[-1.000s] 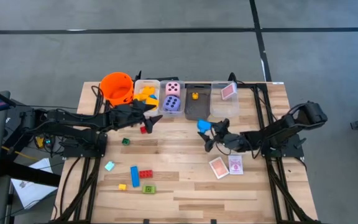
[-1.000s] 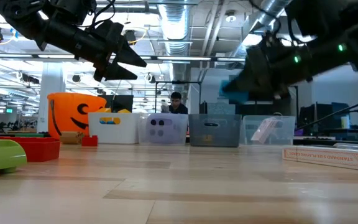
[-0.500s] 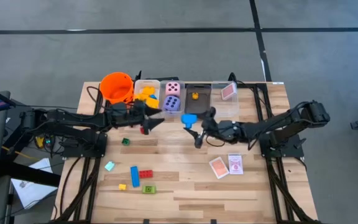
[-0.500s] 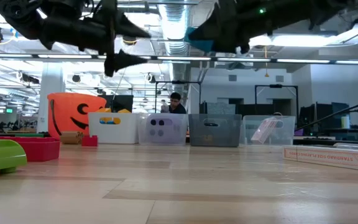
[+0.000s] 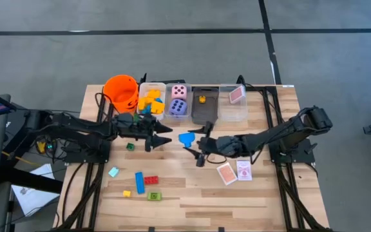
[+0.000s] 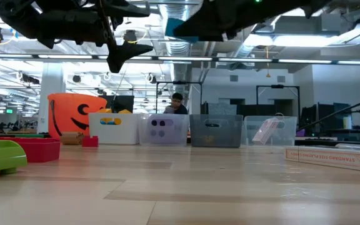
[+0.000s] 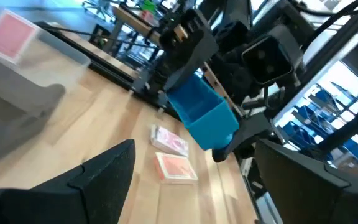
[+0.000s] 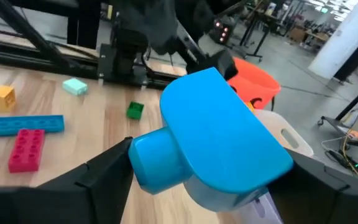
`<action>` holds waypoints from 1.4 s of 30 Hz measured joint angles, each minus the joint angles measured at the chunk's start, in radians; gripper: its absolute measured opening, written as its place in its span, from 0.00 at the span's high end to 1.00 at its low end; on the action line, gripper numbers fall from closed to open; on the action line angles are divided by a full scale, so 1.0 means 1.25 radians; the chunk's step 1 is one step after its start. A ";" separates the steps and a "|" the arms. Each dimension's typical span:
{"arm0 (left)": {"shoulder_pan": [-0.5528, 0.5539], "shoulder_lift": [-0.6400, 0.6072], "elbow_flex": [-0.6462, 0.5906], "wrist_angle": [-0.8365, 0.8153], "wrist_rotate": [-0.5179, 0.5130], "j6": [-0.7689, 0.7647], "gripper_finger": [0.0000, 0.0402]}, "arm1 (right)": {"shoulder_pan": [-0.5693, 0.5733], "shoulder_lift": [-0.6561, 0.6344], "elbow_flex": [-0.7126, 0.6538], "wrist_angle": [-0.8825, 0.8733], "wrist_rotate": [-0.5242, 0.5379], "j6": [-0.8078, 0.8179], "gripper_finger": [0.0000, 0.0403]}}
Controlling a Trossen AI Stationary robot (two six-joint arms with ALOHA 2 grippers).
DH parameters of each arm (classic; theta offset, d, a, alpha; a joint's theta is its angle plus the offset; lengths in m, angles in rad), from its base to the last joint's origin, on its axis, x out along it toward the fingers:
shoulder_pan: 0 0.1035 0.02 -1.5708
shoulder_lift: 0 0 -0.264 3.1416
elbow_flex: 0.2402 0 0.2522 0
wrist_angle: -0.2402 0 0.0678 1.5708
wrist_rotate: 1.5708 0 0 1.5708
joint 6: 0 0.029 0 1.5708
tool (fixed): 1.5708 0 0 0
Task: Pick & Place Toys
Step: Put the blue stud game piece into the white bin
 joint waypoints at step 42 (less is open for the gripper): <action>-0.024 0.191 0.059 0.121 -0.022 0.055 0.61 | 0.016 0.209 0.243 -0.162 0.211 -0.066 0.21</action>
